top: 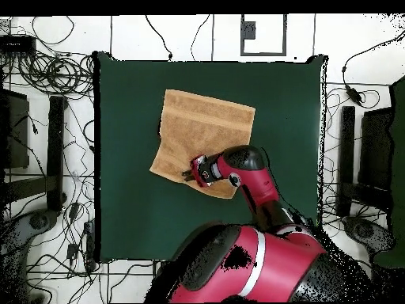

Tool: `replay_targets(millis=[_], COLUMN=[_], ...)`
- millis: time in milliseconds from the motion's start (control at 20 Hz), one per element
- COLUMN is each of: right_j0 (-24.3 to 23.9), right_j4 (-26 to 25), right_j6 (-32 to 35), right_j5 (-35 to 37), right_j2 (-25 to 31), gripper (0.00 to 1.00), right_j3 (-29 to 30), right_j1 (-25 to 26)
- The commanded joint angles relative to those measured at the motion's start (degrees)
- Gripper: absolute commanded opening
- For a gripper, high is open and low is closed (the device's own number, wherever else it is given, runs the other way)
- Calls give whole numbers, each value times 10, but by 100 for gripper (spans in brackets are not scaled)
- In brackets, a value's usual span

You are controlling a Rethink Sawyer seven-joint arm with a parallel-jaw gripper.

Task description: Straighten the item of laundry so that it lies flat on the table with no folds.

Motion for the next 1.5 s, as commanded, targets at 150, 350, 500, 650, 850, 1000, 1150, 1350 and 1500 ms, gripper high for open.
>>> replay_targets(millis=[150,350,500,650,850,1000,1150,1350,1500], right_j0=[30,15,6,0,-8,-27,-45,-60,-66], right_j4=[53,61,60,50,16,-18,-56,-84,-88], right_j6=[84,76,76,67,65,71,77,82,89], right_j5=[-44,-12,9,6,32,90,137,162,164], right_j2=[110,123,129,130,118,104,85,78,81], gripper=[0,0,0,0,0,0,0,0,0], right_j3=[64,77,81,83,66,46,17,-9,-15], right_j1=[41,46,47,47,46,45,46,56,60])
